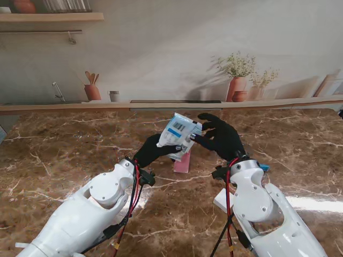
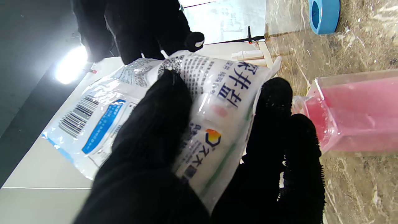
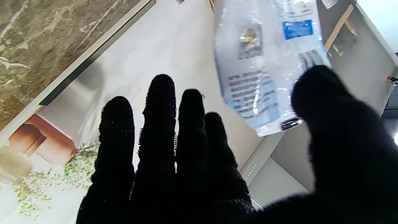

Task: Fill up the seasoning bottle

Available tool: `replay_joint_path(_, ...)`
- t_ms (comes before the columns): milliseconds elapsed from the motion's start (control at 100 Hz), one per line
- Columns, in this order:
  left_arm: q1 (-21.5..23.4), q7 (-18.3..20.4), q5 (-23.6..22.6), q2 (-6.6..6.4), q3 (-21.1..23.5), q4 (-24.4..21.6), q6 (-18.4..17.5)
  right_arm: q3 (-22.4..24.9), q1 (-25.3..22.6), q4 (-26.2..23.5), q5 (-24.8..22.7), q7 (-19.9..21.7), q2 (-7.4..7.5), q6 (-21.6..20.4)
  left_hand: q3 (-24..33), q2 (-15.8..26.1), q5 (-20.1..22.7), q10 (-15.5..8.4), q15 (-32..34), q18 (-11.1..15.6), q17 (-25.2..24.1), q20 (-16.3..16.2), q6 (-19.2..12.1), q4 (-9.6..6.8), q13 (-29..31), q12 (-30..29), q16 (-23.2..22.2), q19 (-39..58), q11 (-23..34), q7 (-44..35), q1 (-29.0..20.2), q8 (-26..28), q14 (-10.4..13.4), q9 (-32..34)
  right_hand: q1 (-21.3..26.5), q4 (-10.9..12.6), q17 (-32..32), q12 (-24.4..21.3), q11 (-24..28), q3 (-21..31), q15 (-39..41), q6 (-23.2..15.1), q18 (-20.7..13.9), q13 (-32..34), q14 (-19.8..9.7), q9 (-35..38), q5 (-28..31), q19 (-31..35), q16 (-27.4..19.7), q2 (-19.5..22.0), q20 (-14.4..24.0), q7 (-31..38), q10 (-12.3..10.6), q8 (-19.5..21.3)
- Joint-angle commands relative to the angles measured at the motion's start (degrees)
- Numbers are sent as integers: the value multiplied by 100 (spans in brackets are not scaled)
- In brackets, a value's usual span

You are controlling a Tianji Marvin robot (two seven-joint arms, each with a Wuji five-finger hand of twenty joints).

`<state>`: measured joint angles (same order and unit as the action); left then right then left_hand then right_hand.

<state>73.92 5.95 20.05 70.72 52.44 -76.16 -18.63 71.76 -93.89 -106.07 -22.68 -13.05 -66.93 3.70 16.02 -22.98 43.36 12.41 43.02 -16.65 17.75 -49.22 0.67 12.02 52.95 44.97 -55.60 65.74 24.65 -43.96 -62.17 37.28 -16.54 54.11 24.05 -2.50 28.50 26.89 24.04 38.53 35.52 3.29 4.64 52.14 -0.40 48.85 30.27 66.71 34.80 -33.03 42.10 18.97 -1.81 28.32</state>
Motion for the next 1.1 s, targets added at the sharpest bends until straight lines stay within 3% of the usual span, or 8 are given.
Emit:
replay_joint_path(0, 59, -31, 39, 58, -34, 30, -35, -51, 6, -65, -51, 109, -42, 2, 582, 982, 683, -745, -290, 291, -82, -63, -773, -535, -163, 167, 93, -25, 77, -1131, -1096, 603, 128, 2, 147, -310, 274, 320, 234, 765, 482, -347, 37, 412, -198, 489, 500, 574, 255, -296, 173, 407, -252, 160)
replay_joint_path(90, 70, -40, 44, 62, -53, 42, -73, -131, 64, -42, 1, 99, -53, -85, 585, 987, 671, -743, -292, 299, -93, -74, -761, -532, -172, 179, 95, -27, 71, -1121, -1092, 601, 123, 1, 525, -1262, 688, 1317, 548, 2419, 1315, -1137, 117, 1018, -220, 1648, 1397, 1292, 505, -737, 181, 2365, -401, -312)
replay_joint_path(150, 82, -60, 43, 67, -61, 43, -85, -210, 107, -15, 40, -48, -90, -138, 584, 990, 656, -743, -291, 298, -102, -81, -742, -529, -177, 184, 95, -28, 69, -1110, -1086, 597, 116, 5, 1096, -1380, 962, 1776, 973, 2760, 2035, -1648, 175, 1414, -224, 2256, 1931, 1786, 780, -697, 292, 3526, -488, -269)
replay_joint_path(400, 134, -33, -333, -12, -111, 3, 9, -388, 132, -134, -349, 123, -9, -218, 684, 816, 377, -743, -417, 287, -345, -198, -658, -475, -512, -106, 170, -105, -277, -562, -760, -393, 86, 21, 1263, -725, 1303, 3710, 2501, 4002, 4382, -2071, 240, 1838, -530, 2607, 2848, 2930, 1921, -832, 641, 3468, -606, 2977)
replay_joint_path(580, 170, -65, -1279, -204, -37, -133, -35, -413, 19, -305, -727, 176, 49, -255, 2432, -797, -314, -1174, -2155, 384, -1873, 230, -744, -305, -2219, -2004, 1514, -1711, -373, 743, 1361, -1701, 744, -1208, 1128, -257, 1692, 3951, 2882, 4505, 4966, -2021, 376, 2301, -609, 2977, 3224, 3265, 2035, -996, 779, 3522, -537, 3436)
replay_joint_path(710, 241, 249, -1546, -382, 190, -299, -59, -366, -137, -475, -1043, 160, 88, -267, 2681, -1361, -796, -1237, -2989, 687, -2302, 897, -432, -577, -3370, -2399, 2184, -3731, -772, 1942, 2456, -2037, 974, -2189, 1086, -162, 1784, 3982, 2975, 4580, 5090, -2031, 396, 2351, -633, 3056, 3297, 3310, 2058, -1007, 782, 3507, -520, 3518)
replay_joint_path(910, 517, 331, -1480, -460, 508, -611, -204, -408, -333, -687, -1607, 423, 198, 7, 1806, -1342, -496, -1087, -2846, 590, -2339, -284, -453, -567, -3133, -2258, 1952, -4252, -651, 1950, 2711, -1979, 817, -1924, 1043, -142, 1844, 3931, 2959, 4588, 5113, -2046, 387, 2349, -672, 3081, 3261, 3341, 2046, -1038, 768, 3442, -563, 3544)
replay_joint_path(1090, 721, 272, -1671, -520, 584, -806, -418, -632, -378, -509, -1809, 693, 282, 29, 1222, -1201, 469, -922, -1254, 187, -1729, -1463, -769, -300, -1343, -1719, 285, -2229, -7, 600, 1883, -1731, 445, -443, 1032, -195, 1826, 3870, 2893, 4533, 4943, -2075, 334, 2346, -687, 3062, 3196, 3270, 1954, -1048, 713, 3366, -601, 3533)
